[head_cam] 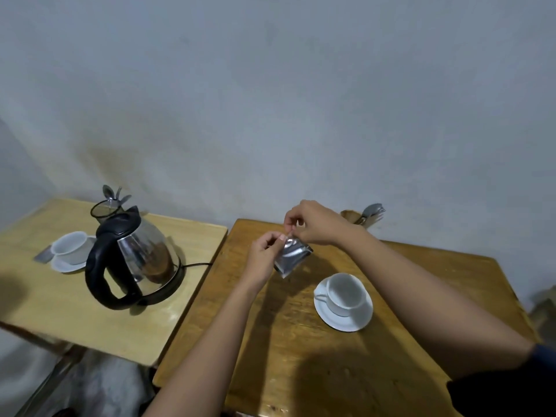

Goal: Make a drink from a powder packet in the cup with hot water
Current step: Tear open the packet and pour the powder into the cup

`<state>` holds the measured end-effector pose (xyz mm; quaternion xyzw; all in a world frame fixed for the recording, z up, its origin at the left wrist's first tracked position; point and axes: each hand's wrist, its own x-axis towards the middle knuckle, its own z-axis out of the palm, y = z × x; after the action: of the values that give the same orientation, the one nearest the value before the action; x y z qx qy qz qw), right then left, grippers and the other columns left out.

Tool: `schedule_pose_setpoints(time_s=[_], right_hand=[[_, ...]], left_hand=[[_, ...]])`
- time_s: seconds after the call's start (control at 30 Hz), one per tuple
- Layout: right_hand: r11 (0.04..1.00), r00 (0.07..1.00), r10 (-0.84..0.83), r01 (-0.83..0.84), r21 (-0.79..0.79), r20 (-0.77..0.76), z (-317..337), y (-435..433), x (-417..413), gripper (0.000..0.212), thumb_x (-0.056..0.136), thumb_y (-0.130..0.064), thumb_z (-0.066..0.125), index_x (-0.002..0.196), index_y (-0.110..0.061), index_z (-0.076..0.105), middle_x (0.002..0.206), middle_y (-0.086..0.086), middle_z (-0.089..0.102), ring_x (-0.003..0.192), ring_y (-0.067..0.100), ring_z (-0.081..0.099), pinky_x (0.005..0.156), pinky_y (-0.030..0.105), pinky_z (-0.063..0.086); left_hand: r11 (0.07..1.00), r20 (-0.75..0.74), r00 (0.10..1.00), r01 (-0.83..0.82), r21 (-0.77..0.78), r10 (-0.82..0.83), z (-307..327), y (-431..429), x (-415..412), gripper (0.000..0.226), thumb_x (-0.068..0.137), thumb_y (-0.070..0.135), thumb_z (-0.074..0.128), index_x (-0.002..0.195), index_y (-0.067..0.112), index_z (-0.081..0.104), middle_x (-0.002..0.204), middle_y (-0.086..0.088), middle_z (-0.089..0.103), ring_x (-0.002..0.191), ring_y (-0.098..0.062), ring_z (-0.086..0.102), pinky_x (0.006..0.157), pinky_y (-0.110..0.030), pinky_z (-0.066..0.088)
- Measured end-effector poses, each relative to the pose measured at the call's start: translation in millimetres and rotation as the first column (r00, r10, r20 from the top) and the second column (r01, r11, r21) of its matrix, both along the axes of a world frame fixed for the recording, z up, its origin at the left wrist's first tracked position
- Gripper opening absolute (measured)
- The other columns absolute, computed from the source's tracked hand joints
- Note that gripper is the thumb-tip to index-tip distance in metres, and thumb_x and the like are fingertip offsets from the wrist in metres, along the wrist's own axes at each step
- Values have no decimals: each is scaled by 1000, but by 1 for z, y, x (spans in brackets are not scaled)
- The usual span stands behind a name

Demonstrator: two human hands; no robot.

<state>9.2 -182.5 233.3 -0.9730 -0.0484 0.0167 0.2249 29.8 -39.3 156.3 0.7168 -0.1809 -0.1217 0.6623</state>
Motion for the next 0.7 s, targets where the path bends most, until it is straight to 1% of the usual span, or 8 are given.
schedule_pose_setpoints(time_s=[0.1,0.2,0.27,0.33,0.4,0.5,0.6,0.7], right_hand=[[998,999,16,-15,-58,27,-8,5,-2,11,82,-14,56,83,-21,65,91,-5,56,87,13,49,60,27,39],[987,991,100,-87,-138,92,-17,9,-5,10,87,-17,56,93,-19,64,94,-4,59,90,8,37,53,21,27],[977,981,143,-119,-176,134,-22,13,-8,13,89,-19,56,98,-17,65,94,-3,59,94,11,38,54,23,30],[969,967,183,-146,-201,177,-26,19,-9,15,89,-19,57,100,-17,66,93,-1,60,99,15,42,58,30,38],[964,952,214,-170,-204,217,-29,27,-9,16,89,-18,58,102,-17,67,95,1,61,100,18,44,60,32,41],[960,933,256,-215,-177,253,-33,36,-8,15,88,-16,60,100,-17,68,99,3,63,100,21,46,64,36,47],[958,925,284,-262,-117,252,-39,42,-6,12,88,-17,62,97,-17,69,97,3,64,97,23,49,67,41,50],[948,915,319,-313,-62,248,-46,48,-5,7,87,-12,63,88,-13,70,90,6,65,90,25,53,71,45,51]], left_hand=[[999,-11,1000,19,-39,-19,-4,3,1,24,92,13,51,70,20,58,73,6,61,62,6,56,54,-7,42],[994,-42,998,47,-94,-51,-10,8,3,26,91,6,52,67,16,56,65,15,64,60,12,57,55,-5,42],[994,-63,996,63,-92,-68,-14,12,5,27,91,5,50,67,15,55,66,14,64,63,11,56,57,-8,43],[995,-94,994,50,-86,-58,-16,17,7,27,92,7,49,67,16,56,73,4,60,66,2,55,55,-8,42],[994,-123,992,-1,-112,-13,-19,24,11,28,93,8,48,68,17,57,74,0,57,71,-6,52,53,-6,42],[986,-154,983,-115,-119,96,-22,33,21,28,92,8,48,66,15,56,71,-1,56,70,-9,52,58,-12,42],[961,-184,952,-263,-86,244,-30,41,37,29,91,11,51,63,17,56,69,-3,55,76,-20,52,70,-30,40],[924,-228,905,-379,-55,358,-35,50,52,30,92,13,50,63,18,54,69,-3,54,79,-21,50,74,-31,38]])
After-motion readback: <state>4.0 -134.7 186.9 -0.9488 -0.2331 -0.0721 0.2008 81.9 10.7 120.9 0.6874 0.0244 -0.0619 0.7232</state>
